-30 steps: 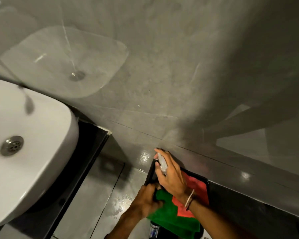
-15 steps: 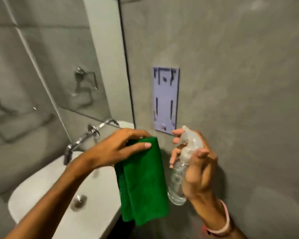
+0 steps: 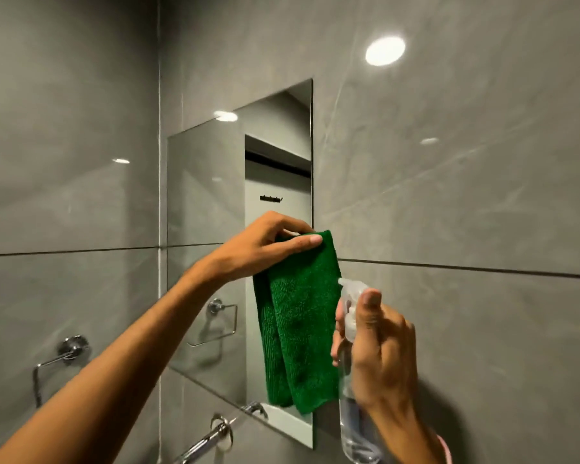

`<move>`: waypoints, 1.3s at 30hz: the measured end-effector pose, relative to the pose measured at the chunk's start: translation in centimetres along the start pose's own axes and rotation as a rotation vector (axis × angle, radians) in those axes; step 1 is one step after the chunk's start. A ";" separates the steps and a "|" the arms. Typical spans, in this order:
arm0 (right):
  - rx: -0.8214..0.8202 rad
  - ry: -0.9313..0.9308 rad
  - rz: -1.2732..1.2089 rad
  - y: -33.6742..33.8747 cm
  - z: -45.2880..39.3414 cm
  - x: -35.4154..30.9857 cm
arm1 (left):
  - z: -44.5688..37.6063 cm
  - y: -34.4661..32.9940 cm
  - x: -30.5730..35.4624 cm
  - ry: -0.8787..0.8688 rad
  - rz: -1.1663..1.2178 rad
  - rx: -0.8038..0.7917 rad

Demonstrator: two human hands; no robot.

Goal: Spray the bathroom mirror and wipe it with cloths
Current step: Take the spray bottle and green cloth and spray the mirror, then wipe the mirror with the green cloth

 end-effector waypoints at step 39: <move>-0.490 -0.952 0.445 18.8 48.6 13.1 | 19.9 -28.5 -13.2 0.334 0.050 -0.353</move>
Point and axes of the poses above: each hand's wrist, its own z-axis away from the middle knuckle, its own y-axis out of the back of the hand, x = y × z, the point moved 7 cm from there along -z, towards the middle knuckle, and after that the axes turned 10 degrees about y, right-handed, at the moved point
